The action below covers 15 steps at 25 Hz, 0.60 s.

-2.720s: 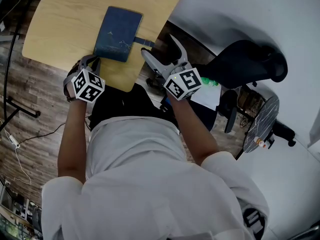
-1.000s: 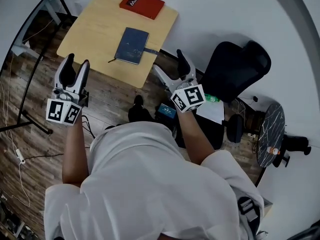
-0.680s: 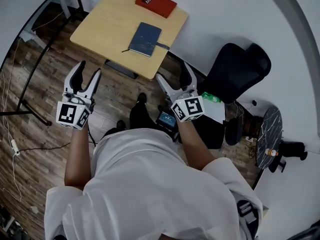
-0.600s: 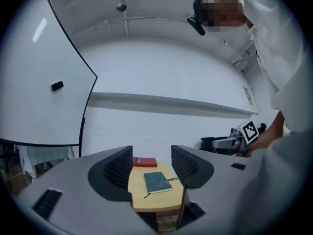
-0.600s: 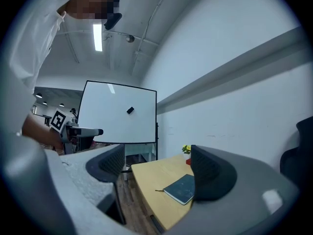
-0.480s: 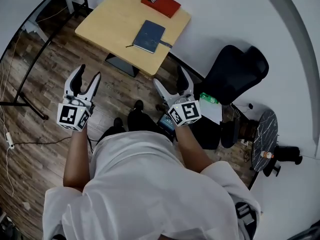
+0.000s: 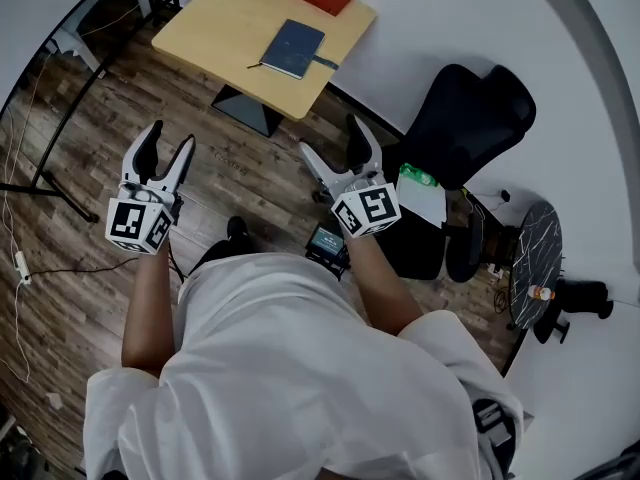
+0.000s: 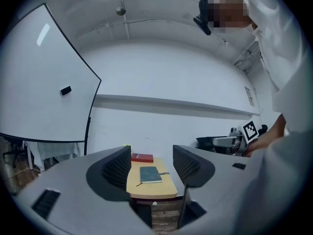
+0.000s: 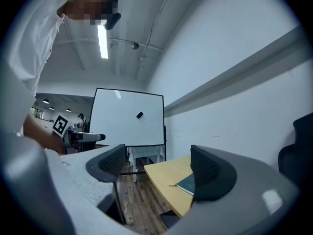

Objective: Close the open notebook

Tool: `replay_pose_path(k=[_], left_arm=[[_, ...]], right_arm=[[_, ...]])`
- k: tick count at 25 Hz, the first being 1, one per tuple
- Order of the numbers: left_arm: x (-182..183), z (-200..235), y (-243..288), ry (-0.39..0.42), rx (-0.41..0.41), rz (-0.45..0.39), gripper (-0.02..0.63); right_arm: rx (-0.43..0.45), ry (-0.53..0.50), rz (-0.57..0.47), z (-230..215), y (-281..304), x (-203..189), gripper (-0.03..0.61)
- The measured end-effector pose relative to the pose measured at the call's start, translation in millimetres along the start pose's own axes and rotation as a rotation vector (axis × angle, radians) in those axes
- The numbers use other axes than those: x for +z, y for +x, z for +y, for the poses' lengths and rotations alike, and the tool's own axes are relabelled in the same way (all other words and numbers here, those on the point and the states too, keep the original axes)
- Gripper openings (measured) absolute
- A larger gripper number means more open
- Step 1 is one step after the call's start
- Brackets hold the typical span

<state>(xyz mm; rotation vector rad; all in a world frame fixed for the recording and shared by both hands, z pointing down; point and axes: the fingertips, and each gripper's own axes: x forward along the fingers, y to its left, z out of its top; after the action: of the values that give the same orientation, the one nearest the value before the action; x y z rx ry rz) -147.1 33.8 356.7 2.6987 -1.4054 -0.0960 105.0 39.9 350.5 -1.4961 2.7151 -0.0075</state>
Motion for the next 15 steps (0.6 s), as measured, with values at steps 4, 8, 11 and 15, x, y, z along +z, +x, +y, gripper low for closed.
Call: replay_pose_path(k=[4,8,11,15], left_arm=[[1,-36,-13,0.019,-0.008,0.006,0.255],[-17,-83,-32,0.004,-0.031,0.037,0.259],[-29,-116,-51,-0.001,-0.045,0.066,0.274],[-43,-142,-76,-0.012,-0.047,0.098,0.326]], right_arm=[[0.004,-0.006,0.0,2,-43,3,0.428],[-0.032,0.023,0.008,2,-108,-4,0.428],[-0.063,0.044,0.037,7,-151,-21,0.428],[-0.068,0.066,0.054,19,-190,-35,0.426]])
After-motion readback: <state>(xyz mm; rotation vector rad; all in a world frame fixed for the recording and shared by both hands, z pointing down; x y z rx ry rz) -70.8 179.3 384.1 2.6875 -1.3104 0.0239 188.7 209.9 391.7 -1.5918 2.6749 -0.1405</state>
